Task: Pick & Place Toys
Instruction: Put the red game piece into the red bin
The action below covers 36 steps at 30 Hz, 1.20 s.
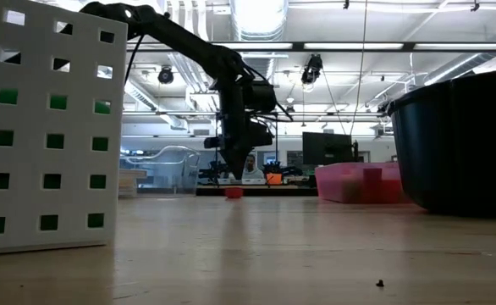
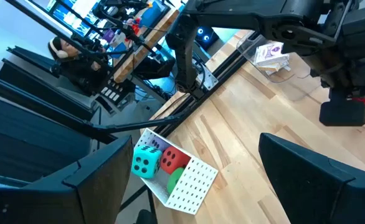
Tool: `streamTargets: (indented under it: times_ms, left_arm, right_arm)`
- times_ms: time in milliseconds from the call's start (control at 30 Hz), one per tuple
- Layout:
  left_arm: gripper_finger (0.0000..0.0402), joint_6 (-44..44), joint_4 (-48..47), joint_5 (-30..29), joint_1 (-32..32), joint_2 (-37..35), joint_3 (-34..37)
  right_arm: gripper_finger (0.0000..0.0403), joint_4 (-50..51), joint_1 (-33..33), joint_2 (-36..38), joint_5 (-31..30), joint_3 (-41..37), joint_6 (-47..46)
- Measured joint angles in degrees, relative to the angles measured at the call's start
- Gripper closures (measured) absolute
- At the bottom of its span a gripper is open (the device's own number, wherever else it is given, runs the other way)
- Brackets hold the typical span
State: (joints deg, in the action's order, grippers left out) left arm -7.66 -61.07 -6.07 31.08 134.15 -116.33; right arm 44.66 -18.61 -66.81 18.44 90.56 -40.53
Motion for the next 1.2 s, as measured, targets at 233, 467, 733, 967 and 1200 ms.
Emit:
streamTargets:
  times_ms: [233, 467, 733, 967, 1200]
  left_arm:
    - [0.0401, 2.3, 1.1, -1.5, -0.5, 0.1, 0.3]
    - [0.0401, 1.7, 1.5, -1.3, -0.2, 0.3, 0.5]
    - [0.0401, 1.0, 0.1, 1.2, 0.1, 1.8, 1.1]
    - [0.0401, 1.3, -0.6, 3.9, 0.2, 1.8, 1.3]
    - [0.0401, 1.5, -5.3, 7.3, -1.7, 1.8, 1.3]
  right_arm:
    - [0.0065, 0.0, 0.0, 0.0, 0.0, 0.0, -0.3]
    - [0.0065, -0.4, 0.0, 0.0, 0.0, 0.0, -1.2]
    - [0.0065, -0.6, 0.0, 0.0, -0.1, 0.0, -1.7]
    - [0.0065, -0.7, 0.0, 0.0, -0.1, 0.0, -2.6]
    - [0.0065, -0.8, 0.0, 0.0, -0.1, 0.0, -2.5]
